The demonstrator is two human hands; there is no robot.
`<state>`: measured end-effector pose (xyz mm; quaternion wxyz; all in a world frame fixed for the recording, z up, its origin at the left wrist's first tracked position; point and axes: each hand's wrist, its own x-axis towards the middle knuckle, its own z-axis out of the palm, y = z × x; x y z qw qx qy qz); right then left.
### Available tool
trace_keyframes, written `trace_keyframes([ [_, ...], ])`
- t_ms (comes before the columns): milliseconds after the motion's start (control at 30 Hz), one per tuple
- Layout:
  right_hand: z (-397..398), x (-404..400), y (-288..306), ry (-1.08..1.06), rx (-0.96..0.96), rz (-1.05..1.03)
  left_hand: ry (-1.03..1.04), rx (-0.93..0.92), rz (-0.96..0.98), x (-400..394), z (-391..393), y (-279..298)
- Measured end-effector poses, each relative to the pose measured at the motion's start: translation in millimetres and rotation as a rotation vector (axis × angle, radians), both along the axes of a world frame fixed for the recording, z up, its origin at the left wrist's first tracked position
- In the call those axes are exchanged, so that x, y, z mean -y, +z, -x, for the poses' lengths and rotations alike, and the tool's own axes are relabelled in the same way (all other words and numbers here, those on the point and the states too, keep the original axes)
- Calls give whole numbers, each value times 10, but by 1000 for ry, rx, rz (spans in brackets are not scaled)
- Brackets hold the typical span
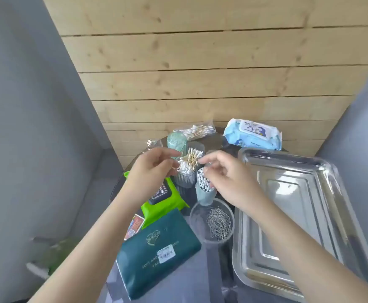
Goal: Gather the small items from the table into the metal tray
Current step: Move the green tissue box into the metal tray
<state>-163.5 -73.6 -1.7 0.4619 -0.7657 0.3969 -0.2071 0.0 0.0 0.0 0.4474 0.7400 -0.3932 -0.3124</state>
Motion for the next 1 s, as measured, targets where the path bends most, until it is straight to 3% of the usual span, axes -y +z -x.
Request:
trace_keyframes([
  [333,186,-322,-650,-46,87,204,-59,134,23,-313,253,-450],
  [567,514,-707,-726,36,-55,170,-228,573,-312,-822,487,-709],
  [700,696,-903,-758,14,-96,165,-224,777,-478,-1081,575,-747],
  [867,878,-1123,-685,28,-62,95,-285,683,-416,-1305,657,-605],
  [1000,936,-1178,-503,71,-13,-124,-338,594,-232,-1327,748,-381],
])
